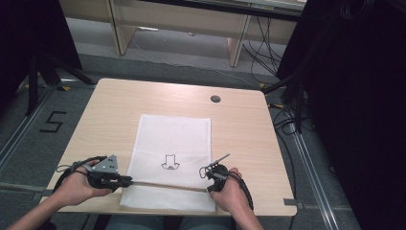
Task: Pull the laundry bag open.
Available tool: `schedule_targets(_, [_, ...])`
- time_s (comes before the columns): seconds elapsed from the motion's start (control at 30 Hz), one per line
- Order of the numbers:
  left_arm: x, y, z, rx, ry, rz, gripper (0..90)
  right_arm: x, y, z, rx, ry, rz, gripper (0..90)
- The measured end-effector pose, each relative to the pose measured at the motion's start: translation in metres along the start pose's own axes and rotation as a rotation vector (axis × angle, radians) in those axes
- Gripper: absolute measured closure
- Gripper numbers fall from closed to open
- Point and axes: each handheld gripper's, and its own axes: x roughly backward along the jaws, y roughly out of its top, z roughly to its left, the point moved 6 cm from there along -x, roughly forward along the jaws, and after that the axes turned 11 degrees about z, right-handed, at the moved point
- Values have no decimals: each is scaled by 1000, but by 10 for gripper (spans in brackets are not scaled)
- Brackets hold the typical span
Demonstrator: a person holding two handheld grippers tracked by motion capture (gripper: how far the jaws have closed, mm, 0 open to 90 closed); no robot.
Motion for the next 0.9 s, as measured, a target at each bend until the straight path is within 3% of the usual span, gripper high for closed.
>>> schedule_targets(0.2, [8, -18, 11, 44, 26, 2, 818, 0, 0, 0, 9, -1, -1, 900])
schedule_targets(0.27, [9, -23, 11, 73, 2, -12, 818, -1, 1, -1, 10, -4, -9, 900])
schedule_targets(0.4, [4, -26, 11, 77, 10, -4, 818, 0, 0, -1, 10, -4, -1, 900])
schedule_targets(0.5, [2, -26, 14, 47, 28, 11, 817, 0, 0, 0, -5, -3, 1, 900])
schedule_targets(0.53, [1, -26, 13, 74, 20, 13, 817, 0, 0, 0, -2, -6, -2, 900])
schedule_targets(0.67, [-3, -26, 14, 89, 25, 20, 817, 1, 0, 1, -15, -4, 1, 900])
schedule_targets(0.77, [-5, -27, 14, 88, 26, 34, 816, -1, 2, -3, 37, -23, -23, 900])
schedule_targets(0.83, [-6, -28, 17, 74, 45, 50, 815, -1, 2, -3, 38, -33, -26, 900])
schedule_targets(0.9, [-7, -26, 20, 85, 62, 46, 814, 0, 3, -2, 43, -36, -38, 900])
